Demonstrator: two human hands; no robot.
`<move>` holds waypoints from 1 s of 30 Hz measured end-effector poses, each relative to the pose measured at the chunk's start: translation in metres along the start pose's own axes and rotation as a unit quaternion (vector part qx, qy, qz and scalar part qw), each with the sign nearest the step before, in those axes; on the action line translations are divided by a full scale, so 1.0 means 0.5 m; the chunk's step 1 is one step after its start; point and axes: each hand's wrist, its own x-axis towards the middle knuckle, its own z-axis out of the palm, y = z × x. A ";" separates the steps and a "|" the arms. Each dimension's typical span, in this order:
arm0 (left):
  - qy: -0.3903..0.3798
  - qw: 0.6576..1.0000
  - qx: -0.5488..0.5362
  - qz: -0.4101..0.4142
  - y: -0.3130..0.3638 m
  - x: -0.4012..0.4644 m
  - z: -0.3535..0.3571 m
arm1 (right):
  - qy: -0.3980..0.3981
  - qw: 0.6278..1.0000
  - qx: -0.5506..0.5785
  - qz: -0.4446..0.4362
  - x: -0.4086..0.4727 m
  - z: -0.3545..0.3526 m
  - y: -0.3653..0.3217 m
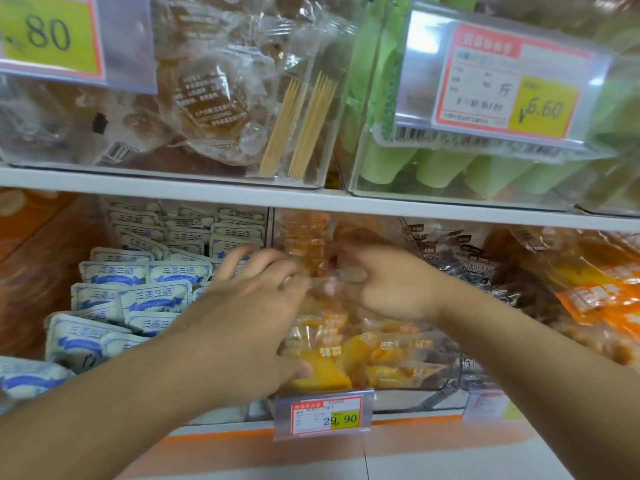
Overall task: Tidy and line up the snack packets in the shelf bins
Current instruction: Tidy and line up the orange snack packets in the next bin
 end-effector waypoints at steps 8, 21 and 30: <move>-0.017 1.000 0.000 0.008 0.006 0.009 0.002 | -0.047 0.997 -0.046 0.031 -0.097 -0.043 0.016; 0.018 0.990 -0.138 0.033 0.052 0.028 0.019 | 0.128 0.990 -0.050 -0.040 -0.165 0.010 0.031; 0.087 0.962 -0.258 -0.034 0.073 0.025 0.004 | 0.155 0.982 0.105 0.030 -0.183 -0.005 -0.003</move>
